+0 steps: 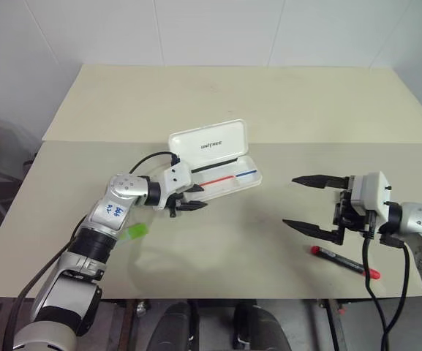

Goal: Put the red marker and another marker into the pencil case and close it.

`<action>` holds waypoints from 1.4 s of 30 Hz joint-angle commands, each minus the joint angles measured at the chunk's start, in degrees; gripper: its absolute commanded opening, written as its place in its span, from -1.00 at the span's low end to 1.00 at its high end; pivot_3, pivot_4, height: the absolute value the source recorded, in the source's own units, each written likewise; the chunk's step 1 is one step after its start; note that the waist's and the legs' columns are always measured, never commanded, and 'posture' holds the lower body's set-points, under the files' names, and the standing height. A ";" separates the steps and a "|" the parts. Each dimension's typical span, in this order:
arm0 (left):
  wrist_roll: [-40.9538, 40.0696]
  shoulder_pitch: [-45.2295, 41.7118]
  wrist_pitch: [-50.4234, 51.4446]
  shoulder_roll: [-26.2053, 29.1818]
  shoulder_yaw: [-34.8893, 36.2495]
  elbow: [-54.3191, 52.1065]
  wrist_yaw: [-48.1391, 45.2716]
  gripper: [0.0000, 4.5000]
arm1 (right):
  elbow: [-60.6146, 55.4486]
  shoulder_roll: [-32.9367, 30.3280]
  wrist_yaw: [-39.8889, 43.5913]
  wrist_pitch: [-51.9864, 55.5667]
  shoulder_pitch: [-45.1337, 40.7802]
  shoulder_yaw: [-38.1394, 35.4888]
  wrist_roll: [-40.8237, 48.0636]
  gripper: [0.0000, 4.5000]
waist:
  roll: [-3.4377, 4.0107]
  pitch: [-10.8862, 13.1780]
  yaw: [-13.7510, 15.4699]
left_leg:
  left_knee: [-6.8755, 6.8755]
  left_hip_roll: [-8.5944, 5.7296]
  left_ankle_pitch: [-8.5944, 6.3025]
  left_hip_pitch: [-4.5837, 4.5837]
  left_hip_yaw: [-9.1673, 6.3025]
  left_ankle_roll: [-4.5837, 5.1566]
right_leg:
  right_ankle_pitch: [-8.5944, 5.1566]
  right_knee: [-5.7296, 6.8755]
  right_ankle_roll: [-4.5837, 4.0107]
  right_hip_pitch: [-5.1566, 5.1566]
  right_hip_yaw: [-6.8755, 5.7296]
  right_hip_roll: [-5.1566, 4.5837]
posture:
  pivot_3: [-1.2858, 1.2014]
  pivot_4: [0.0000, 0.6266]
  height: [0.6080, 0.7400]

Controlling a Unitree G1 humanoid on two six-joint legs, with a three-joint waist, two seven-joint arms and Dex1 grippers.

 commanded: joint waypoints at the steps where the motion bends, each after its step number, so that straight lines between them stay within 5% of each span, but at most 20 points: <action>1: 1.89 -0.42 5.72 1.41 -2.98 -0.51 -3.36 -0.04 | 0.03 -1.13 0.04 -1.15 -0.49 -3.13 0.39 1.00 | 0.00 0.00 -0.09 | 0.03 0.00 -0.04 0.00 0.02 -0.03 | 0.01 0.00 0.01 0.00 0.02 0.00 | 0.03 -0.52 1.00; 6: 4.93 0.03 6.05 1.05 -5.50 -1.49 -1.93 -0.20 | -0.77 -0.75 -2.00 -0.94 -2.36 -3.25 -0.12 1.00 | 0.04 -0.02 -0.24 | 0.28 0.17 -0.37 0.01 0.11 -0.20 | 0.01 -0.01 0.01 0.05 0.15 0.12 | 0.03 -0.52 1.00; 13: 5.30 0.52 6.47 0.40 -6.08 -2.45 -1.79 -1.00 | -1.65 -0.85 -3.15 -0.17 -3.41 -2.86 0.11 1.00 | 0.06 -0.04 0.19 | 0.39 0.21 -0.35 0.01 0.20 0.04 | 0.01 -0.03 0.02 0.07 0.22 0.14 | 0.03 -0.52 1.00; 42: 0.49 6.14 19.65 -0.19 -9.23 -27.64 -5.58 -1.00 | -3.74 1.40 -5.23 1.77 -3.37 -0.52 0.57 1.00 | 0.10 -0.07 0.25 | 0.77 0.40 -1.04 -0.05 0.78 0.35 | -0.07 -0.39 0.36 0.08 0.94 0.44 | 0.03 -0.52 1.00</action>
